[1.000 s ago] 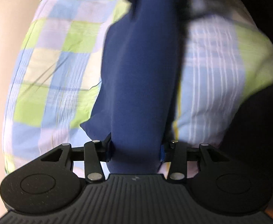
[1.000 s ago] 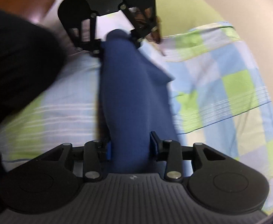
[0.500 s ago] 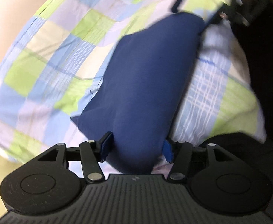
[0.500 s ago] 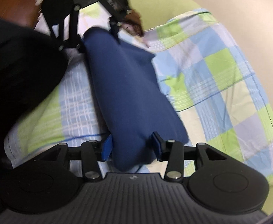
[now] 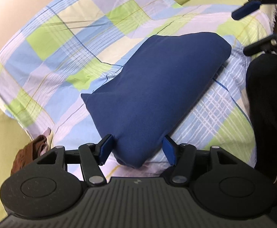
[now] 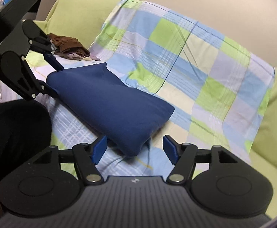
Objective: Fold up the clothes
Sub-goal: 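Lower the folded navy bundle onto the sheet and open both grippers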
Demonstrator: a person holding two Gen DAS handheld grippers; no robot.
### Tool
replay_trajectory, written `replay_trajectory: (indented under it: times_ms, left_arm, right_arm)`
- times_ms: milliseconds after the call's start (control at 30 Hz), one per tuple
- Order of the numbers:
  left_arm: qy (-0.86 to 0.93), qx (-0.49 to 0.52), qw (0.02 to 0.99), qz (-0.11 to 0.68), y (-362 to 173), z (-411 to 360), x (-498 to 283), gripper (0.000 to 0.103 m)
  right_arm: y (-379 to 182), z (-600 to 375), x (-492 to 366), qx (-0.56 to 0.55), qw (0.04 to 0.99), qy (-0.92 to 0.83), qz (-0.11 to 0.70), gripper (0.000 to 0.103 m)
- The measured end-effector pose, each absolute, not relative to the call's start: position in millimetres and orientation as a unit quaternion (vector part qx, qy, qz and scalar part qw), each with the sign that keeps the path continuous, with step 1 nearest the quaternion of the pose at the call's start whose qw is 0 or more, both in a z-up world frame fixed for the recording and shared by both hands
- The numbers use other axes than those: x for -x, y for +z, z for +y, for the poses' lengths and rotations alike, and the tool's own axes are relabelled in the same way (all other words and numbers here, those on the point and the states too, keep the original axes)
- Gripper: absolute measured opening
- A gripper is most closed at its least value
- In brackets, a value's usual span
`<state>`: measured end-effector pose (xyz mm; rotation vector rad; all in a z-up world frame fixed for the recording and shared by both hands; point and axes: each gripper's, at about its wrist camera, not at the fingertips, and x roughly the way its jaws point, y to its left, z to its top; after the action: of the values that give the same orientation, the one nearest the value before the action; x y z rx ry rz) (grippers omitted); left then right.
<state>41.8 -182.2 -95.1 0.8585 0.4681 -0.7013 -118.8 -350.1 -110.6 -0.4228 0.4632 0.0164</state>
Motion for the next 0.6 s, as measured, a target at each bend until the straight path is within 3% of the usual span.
replay_trajectory:
  times_ms: [233, 400, 500, 600]
  left_arm:
    - [-0.322, -0.392, 0.826, 0.245, -105, -174, -40, 0.06]
    - [-0.321, -0.296, 0.864, 0.252, -84, -141, -47, 0.06]
    - [-0.32, -0.217, 0.888, 0.248, -69, -118, -61, 0.072]
    - [-0.345, -0.115, 0.898, 0.248, -59, -102, -92, 0.083]
  right_arm:
    - [-112, -349, 118, 0.198, 0.953, 0.002, 0.228, 0.074]
    - [-108, -359, 118, 0.167, 0.962, -0.021, 0.216, 0.075]
    - [-99, -371, 118, 0.126, 0.971, -0.036, 0.2, 0.08]
    - [-90, -386, 114, 0.075, 0.979, -0.053, 0.184, 0.098]
